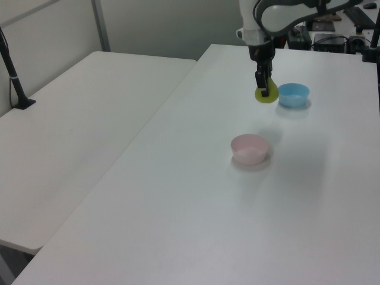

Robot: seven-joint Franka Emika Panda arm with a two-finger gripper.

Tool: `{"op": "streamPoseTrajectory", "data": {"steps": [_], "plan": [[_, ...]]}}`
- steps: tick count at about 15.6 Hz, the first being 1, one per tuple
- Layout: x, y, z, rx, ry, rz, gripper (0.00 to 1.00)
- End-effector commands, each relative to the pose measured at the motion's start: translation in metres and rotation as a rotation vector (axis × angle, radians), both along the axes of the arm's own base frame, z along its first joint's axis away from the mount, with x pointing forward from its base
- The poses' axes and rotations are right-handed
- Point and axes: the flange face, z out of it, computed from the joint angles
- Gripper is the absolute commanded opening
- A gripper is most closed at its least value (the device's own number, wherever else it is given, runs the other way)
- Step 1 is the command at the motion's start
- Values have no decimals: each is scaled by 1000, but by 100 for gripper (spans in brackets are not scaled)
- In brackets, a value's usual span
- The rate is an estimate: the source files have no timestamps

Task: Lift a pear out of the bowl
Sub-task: 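Lower the pear onto the table beside the pink bowl, then open the gripper, release the pear, and raise the gripper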

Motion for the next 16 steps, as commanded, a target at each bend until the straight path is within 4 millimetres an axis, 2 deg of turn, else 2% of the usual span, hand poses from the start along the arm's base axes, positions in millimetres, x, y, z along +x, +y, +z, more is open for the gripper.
{"op": "streamPoseTrajectory", "data": {"steps": [1, 3, 5, 6, 7, 10, 11, 16], "plan": [[14, 11, -58, -25, 26, 34, 41], [18, 14, -70, -38, 21, 35, 43], [21, 16, -80, -46, 10, 12, 58], [21, 16, -80, -48, 8, 2, 74], [21, 16, -76, -54, 1, -19, 100], [15, 11, -24, -44, -65, -43, 100], [8, 9, 8, -39, -102, -63, 100], [-42, 3, 107, -22, -140, -123, 100]]}}
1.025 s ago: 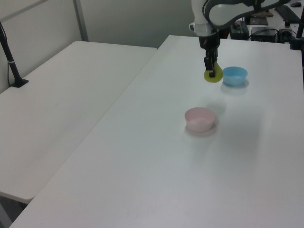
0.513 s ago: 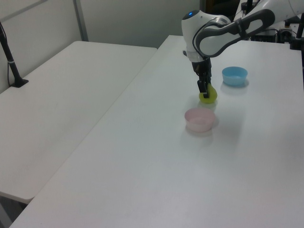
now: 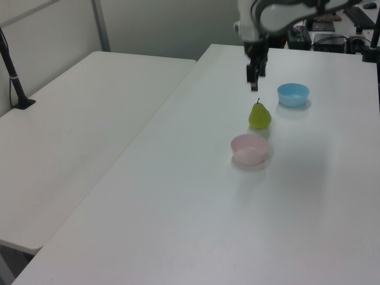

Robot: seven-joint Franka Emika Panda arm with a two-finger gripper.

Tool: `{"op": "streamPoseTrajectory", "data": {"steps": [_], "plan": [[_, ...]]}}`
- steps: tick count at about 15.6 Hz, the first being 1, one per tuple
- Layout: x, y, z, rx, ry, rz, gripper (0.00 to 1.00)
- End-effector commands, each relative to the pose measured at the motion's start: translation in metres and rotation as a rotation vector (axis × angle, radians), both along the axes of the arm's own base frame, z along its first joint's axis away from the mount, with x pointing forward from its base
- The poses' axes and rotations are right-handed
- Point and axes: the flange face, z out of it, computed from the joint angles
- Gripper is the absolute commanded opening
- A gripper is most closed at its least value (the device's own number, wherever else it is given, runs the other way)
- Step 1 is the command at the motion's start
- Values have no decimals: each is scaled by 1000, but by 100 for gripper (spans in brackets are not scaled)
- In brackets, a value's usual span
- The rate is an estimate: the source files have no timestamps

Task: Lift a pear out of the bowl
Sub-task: 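Open the gripper, release the pear, and raise the gripper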

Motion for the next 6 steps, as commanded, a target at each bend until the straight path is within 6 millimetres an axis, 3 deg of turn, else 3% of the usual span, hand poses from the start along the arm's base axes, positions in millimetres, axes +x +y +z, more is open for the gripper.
{"op": "streamPoseTrajectory", "data": {"steps": [1, 3, 6], "plan": [[-53, -1, 68, 8, -13, -33, 100], [-72, 0, 92, 23, -19, -28, 100], [-77, -2, 99, 34, -27, -34, 100]]}}
